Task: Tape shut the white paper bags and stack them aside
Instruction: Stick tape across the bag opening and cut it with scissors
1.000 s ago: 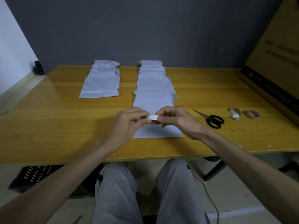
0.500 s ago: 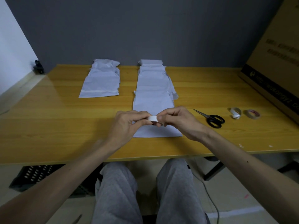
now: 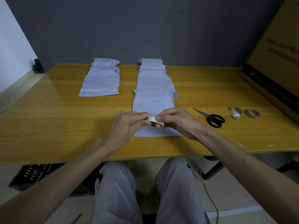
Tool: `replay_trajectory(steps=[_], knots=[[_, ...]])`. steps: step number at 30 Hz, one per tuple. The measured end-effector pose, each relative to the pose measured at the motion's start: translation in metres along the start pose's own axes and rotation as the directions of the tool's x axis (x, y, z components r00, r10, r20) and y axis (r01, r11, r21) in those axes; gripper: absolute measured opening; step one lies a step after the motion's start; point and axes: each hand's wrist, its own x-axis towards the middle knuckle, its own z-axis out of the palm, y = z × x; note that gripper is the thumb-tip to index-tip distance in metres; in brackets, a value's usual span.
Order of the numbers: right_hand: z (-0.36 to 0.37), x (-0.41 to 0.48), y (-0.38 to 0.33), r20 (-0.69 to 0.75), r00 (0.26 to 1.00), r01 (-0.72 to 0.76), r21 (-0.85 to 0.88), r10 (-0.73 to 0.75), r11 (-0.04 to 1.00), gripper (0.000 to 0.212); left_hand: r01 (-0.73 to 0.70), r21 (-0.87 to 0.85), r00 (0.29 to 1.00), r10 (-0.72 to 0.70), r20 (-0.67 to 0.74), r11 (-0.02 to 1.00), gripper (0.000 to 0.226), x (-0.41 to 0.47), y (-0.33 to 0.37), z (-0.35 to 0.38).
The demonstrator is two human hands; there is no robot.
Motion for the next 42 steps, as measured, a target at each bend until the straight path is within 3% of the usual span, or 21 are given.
replay_trajectory(steps=[7, 12, 21, 28, 33, 42], knots=[[-0.001, -0.003, -0.002, 0.073, 0.997, 0.013, 0.042, -0.016, 0.999, 0.014, -0.024, -0.011, 0.999, 0.023, -0.023, 1.000, 0.013, -0.001, 0.004, -0.007], [0.003, 0.000, -0.002, 0.056, 0.998, 0.017, 0.053, -0.020, 0.998, 0.014, -0.038, 0.004, 0.999, 0.038, -0.012, 0.999, 0.020, 0.000, 0.003, -0.007], [0.007, 0.004, 0.004, 0.041, 0.999, -0.003, 0.056, 0.001, 0.998, 0.020, -0.145, -0.010, 0.989, 0.145, 0.000, 0.989, 0.013, -0.002, 0.005, -0.001], [-0.005, -0.002, 0.008, 0.146, 0.989, -0.014, 0.078, 0.002, 0.997, 0.024, -0.008, -0.044, 0.999, 0.007, -0.032, 0.999, 0.016, -0.004, -0.003, -0.005], [-0.001, -0.002, 0.009, 0.104, 0.995, -0.007, 0.078, -0.001, 0.997, 0.010, 0.023, -0.037, 1.000, -0.023, -0.004, 0.999, 0.014, -0.004, 0.000, -0.004], [0.006, 0.003, 0.015, 0.048, 0.998, 0.042, 0.024, -0.043, 0.999, 0.007, 0.019, -0.008, 1.000, -0.019, 0.000, 1.000, 0.014, -0.005, 0.000, -0.004]])
